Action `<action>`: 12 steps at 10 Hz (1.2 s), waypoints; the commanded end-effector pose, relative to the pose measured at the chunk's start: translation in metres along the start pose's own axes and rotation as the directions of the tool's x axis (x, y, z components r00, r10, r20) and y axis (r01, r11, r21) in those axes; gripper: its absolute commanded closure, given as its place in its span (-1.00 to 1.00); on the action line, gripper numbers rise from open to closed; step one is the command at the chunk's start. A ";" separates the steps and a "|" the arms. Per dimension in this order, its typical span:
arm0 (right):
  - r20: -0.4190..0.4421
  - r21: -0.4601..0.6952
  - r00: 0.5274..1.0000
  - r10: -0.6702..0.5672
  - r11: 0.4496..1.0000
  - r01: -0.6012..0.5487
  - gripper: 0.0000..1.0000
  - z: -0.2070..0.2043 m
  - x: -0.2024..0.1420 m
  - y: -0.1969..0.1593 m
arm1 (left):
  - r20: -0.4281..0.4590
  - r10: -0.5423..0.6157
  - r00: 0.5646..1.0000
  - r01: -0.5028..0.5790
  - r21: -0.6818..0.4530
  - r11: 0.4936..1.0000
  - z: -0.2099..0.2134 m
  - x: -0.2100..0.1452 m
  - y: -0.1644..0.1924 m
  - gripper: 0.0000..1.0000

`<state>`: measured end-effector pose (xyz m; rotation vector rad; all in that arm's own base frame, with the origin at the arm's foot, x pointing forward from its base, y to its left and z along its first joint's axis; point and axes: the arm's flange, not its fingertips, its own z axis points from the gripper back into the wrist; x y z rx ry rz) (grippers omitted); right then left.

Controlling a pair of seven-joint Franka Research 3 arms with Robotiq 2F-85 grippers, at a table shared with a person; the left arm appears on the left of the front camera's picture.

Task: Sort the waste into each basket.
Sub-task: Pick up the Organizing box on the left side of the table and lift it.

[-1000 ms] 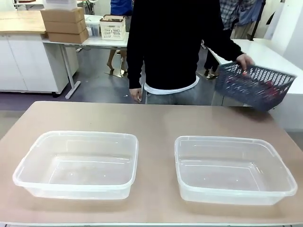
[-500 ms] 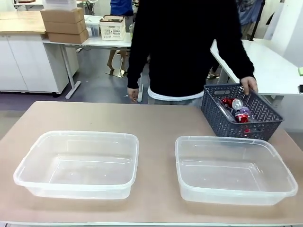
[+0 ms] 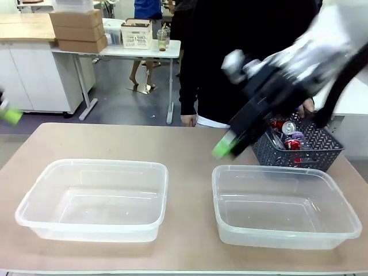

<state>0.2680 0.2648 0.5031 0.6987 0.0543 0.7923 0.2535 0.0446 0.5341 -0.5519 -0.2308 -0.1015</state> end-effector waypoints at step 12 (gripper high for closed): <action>0.114 -0.044 0.962 -0.249 0.966 0.256 -1.00 -0.096 0.076 -0.013 | -0.071 -0.023 0.997 0.043 0.299 0.953 -0.059 0.045 -0.006 -1.00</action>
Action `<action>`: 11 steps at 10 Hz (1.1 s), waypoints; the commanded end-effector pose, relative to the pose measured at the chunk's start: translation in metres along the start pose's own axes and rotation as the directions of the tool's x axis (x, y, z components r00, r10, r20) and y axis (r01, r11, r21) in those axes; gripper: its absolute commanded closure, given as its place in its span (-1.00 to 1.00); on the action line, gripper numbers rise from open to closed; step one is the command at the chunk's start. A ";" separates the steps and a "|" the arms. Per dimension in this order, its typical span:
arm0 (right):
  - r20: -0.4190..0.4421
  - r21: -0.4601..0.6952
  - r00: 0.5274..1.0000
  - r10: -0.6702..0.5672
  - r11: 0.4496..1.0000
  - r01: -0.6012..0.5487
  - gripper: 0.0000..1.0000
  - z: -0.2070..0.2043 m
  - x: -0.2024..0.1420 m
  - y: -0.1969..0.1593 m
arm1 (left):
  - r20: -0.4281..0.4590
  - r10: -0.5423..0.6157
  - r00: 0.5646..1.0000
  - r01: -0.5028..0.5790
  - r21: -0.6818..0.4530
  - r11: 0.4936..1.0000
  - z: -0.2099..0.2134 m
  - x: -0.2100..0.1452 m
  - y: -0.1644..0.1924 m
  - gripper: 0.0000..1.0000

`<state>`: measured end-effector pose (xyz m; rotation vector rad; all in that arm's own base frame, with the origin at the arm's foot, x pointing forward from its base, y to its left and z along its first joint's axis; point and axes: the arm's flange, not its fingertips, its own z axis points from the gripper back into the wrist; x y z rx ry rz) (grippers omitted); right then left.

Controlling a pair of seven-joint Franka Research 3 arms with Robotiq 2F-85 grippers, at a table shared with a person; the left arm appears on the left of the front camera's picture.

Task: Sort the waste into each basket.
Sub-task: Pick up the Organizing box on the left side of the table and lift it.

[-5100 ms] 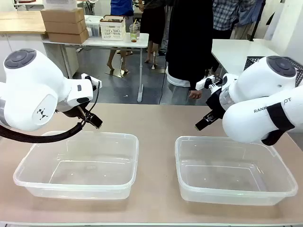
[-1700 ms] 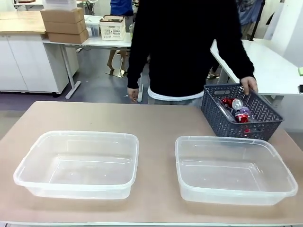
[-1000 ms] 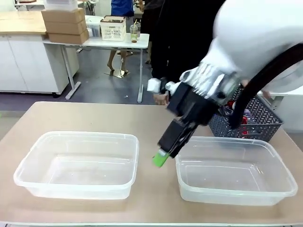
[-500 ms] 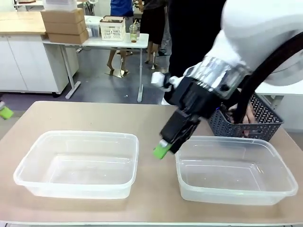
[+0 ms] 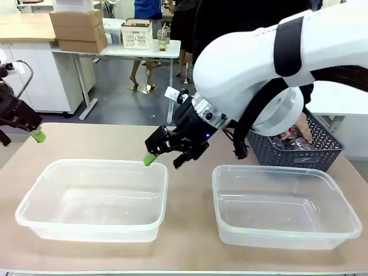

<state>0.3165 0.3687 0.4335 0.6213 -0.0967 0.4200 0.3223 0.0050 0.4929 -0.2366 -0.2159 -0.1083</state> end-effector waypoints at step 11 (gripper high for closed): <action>-0.030 -0.409 0.914 -0.404 0.840 0.357 -1.00 -0.082 0.009 0.011 | -0.265 0.122 0.957 -0.070 0.198 0.978 -0.139 -0.042 0.007 -1.00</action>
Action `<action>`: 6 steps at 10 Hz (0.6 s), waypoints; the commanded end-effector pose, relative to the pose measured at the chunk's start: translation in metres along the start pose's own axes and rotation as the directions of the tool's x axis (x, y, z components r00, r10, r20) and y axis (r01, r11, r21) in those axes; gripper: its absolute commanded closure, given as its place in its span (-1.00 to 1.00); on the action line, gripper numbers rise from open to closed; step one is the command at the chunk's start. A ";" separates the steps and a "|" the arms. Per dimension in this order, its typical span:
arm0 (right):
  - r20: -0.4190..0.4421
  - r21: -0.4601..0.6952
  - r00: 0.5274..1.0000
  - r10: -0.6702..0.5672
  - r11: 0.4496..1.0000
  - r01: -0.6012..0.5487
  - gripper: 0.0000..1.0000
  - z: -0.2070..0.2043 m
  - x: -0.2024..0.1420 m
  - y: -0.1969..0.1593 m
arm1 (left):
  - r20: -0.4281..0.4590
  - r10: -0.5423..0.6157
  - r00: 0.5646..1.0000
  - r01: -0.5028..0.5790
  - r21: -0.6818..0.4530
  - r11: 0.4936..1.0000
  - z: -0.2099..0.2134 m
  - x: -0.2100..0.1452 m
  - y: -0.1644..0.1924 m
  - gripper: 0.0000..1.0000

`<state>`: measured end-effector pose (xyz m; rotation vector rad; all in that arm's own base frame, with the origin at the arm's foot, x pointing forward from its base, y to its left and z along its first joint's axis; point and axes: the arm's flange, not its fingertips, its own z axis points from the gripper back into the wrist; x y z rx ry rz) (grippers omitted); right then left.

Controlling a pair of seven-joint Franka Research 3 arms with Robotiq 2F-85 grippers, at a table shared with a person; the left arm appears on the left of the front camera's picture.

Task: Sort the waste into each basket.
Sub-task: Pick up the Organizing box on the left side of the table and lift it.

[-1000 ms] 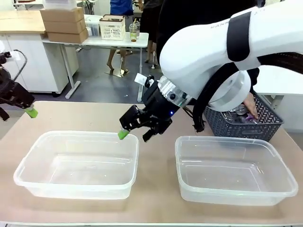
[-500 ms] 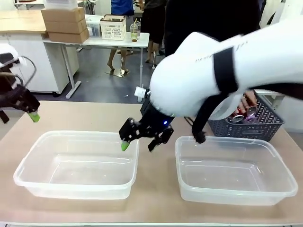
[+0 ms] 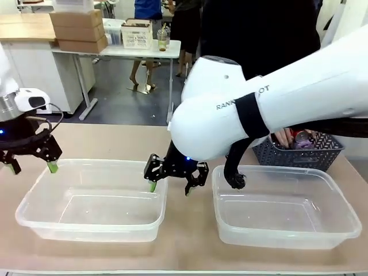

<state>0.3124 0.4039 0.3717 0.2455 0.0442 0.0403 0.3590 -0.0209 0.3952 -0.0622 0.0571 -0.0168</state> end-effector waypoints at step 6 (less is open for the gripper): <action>-0.054 -0.129 0.998 -0.042 0.991 0.035 0.82 -0.009 0.008 0.032 | -0.052 -0.079 0.996 0.076 -0.064 0.995 -0.064 -0.053 0.004 0.20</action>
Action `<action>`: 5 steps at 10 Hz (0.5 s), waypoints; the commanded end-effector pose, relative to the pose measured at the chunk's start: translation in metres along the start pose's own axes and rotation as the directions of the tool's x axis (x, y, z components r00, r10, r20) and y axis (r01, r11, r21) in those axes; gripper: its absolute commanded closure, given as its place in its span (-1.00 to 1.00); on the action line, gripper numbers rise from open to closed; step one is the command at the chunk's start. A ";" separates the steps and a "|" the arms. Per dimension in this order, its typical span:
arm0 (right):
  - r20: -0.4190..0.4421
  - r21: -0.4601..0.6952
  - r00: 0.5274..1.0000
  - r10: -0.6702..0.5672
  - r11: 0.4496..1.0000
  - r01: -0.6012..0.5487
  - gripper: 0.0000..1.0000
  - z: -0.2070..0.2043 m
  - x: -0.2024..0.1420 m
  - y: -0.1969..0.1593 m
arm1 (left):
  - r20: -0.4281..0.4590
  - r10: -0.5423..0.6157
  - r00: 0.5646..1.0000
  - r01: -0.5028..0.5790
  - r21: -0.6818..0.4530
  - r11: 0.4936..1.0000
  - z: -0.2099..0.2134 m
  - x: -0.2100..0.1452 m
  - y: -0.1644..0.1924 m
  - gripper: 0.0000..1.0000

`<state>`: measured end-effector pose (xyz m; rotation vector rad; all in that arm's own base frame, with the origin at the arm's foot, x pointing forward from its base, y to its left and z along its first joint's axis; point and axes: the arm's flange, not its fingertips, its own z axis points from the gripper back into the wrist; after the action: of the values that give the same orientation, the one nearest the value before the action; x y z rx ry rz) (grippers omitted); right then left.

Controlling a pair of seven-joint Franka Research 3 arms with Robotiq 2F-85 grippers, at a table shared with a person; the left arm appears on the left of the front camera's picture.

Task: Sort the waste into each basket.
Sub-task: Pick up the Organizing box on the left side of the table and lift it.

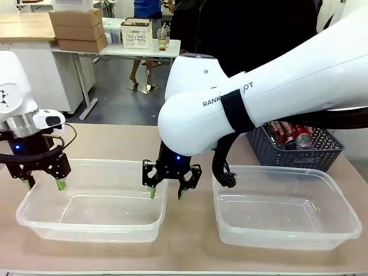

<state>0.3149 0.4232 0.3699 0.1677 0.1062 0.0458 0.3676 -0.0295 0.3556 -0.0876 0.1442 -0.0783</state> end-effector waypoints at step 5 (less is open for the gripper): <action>0.017 -0.125 0.998 -0.066 0.990 0.068 1.00 -0.013 0.008 0.020 | 0.033 -0.020 0.999 0.020 -0.026 0.999 -0.023 -0.067 0.009 1.00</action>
<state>0.3181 0.4341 0.3597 0.0803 0.1042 0.0100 0.3638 -0.0204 0.3734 -0.1064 0.1126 -0.0782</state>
